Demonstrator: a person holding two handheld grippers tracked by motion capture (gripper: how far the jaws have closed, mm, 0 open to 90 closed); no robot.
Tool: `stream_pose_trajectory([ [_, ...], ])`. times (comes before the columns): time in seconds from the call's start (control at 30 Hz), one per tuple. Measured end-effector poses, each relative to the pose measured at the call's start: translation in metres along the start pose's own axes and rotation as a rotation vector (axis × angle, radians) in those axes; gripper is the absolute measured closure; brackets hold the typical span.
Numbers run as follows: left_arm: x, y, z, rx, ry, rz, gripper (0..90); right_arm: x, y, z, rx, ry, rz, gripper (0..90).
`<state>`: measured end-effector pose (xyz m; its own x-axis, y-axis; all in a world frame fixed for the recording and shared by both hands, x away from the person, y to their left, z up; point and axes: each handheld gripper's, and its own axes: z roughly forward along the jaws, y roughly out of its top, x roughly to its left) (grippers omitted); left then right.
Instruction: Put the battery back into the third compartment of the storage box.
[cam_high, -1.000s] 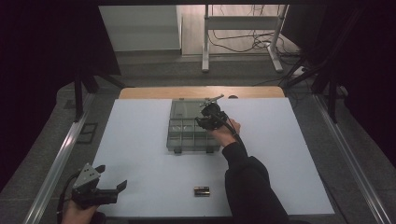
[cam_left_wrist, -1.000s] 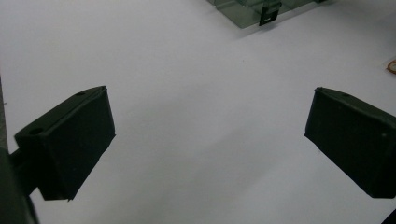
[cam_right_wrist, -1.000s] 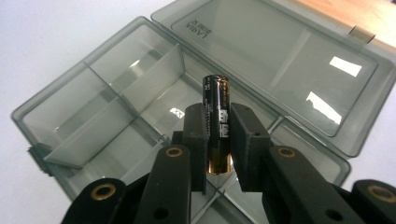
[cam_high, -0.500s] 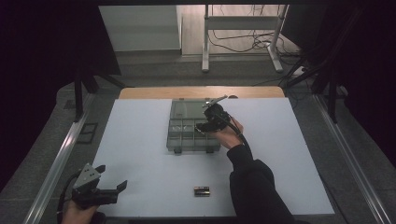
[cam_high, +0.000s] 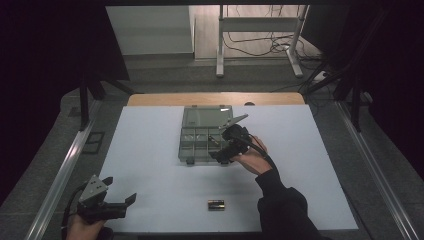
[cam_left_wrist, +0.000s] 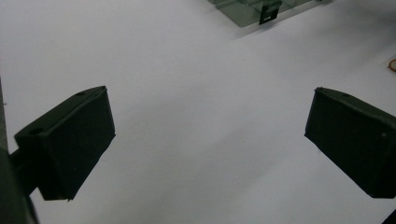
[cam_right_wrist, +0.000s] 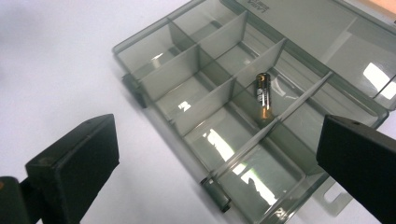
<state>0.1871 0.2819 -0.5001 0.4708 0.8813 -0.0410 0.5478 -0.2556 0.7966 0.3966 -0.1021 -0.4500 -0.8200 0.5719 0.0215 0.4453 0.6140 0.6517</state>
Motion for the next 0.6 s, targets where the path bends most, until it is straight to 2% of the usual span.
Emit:
stream_pose_trajectory([
  [0.2, 0.0, 0.0, 0.0, 0.0, 0.0, 0.001, 1.9, 0.012, -0.012, -0.011, -0.029, -0.002, -0.031, 0.0],
  [0.6, 0.0, 0.0, 0.0, -0.003, 0.001, 0.002, 2.0, 0.033, -0.031, -0.02, -0.008, -0.024, -0.101, 0.9],
])
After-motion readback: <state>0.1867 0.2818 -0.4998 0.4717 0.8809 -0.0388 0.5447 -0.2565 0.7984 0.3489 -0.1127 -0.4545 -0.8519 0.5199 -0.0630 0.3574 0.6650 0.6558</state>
